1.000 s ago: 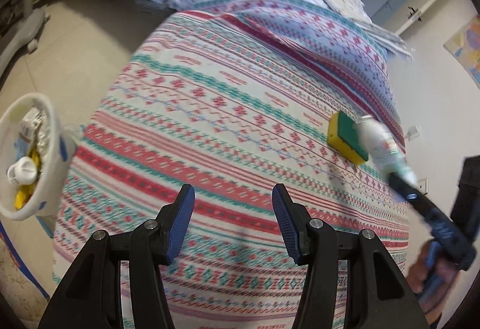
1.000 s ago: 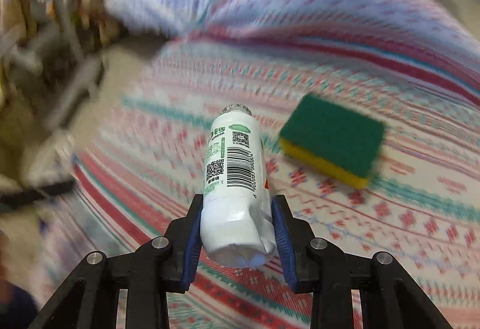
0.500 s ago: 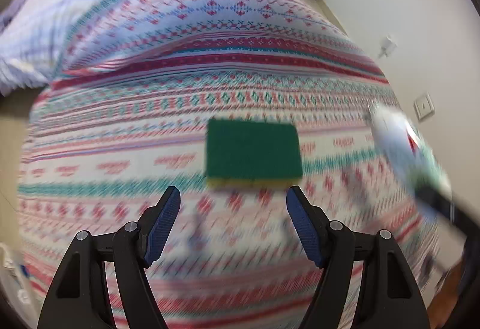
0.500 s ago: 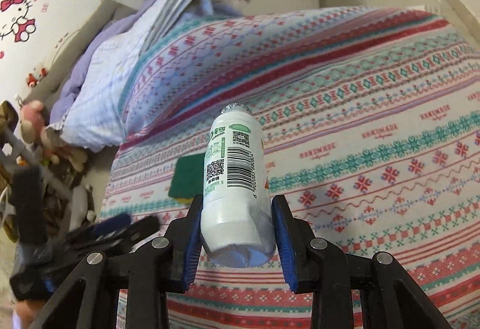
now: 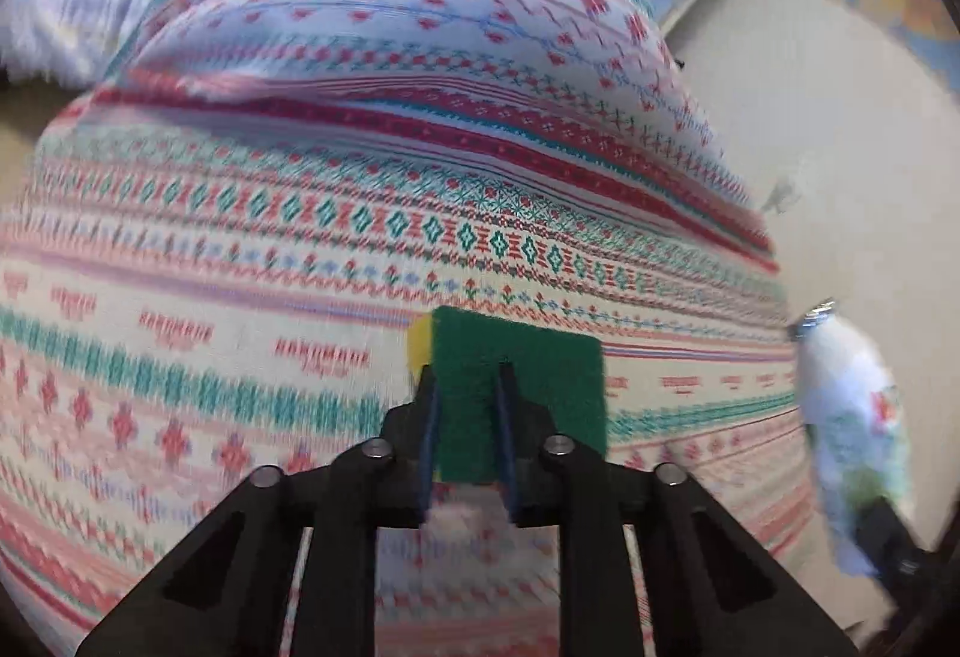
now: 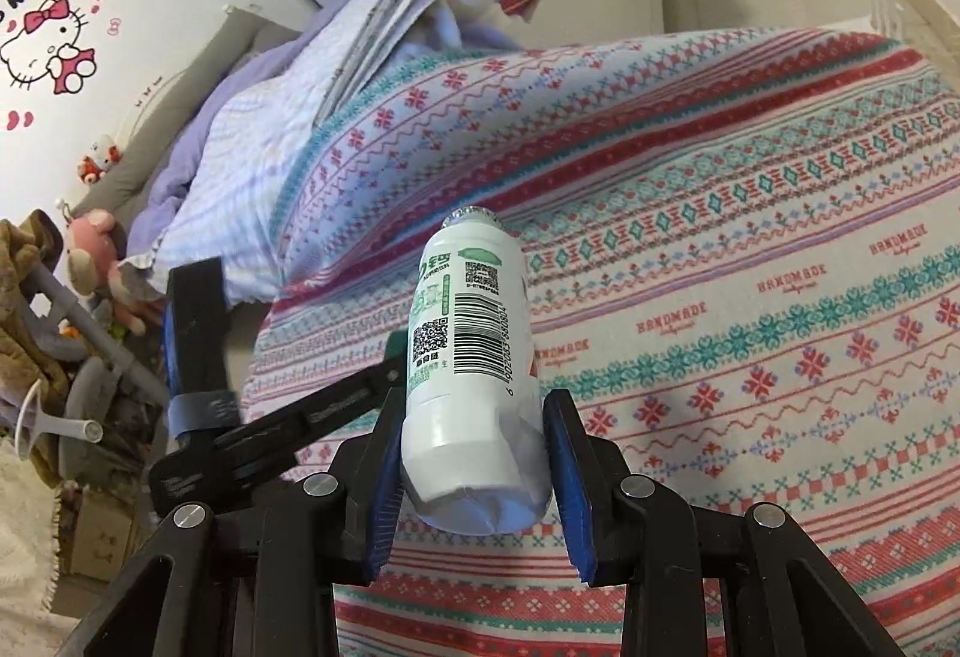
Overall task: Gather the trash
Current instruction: 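Grasp the green-yellow sponge with the left tool while the right tool grasps the small white bottle, then lower the sponge and bottle into the wastebasket and open both tools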
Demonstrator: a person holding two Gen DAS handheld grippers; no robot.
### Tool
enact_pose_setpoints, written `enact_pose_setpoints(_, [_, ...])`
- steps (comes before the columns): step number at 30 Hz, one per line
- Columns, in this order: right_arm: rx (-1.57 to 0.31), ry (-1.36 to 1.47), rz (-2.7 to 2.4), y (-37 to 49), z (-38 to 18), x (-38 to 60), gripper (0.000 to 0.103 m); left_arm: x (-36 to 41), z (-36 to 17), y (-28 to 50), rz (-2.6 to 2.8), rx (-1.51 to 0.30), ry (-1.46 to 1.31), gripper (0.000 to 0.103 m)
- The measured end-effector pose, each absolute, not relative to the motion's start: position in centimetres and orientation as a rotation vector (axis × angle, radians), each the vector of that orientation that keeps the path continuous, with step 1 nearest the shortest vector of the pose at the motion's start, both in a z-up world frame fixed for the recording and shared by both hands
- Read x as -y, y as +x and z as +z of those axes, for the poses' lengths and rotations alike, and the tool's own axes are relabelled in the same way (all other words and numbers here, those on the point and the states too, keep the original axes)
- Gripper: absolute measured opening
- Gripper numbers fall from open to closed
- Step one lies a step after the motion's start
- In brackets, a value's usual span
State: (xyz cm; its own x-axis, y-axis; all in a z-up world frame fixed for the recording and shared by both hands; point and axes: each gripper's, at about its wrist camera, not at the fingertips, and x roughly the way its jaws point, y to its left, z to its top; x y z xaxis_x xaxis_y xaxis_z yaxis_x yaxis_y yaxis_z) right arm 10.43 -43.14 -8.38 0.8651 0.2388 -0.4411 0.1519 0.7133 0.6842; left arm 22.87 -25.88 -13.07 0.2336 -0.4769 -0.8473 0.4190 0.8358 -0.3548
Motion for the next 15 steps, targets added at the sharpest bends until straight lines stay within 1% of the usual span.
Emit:
enact_pose_setpoints(3, [-0.537,0.788,0.042,10.5,-8.5,43.4,0.038,24.2,-10.6,20.9,-0.605,-1.122,-0.018,0.014])
enact_pose_setpoints(6, [-0.540,0.783,0.040,10.5,-8.5,43.1,0.038,22.1,-8.6,18.6,-0.625,-1.096,-0.042,0.014])
enact_pose_setpoints(15, [-0.570,0.704,0.057,11.7,-8.4,40.5,0.039,11.2,-3.7,13.2,-0.548,-0.998,-0.064,0.014])
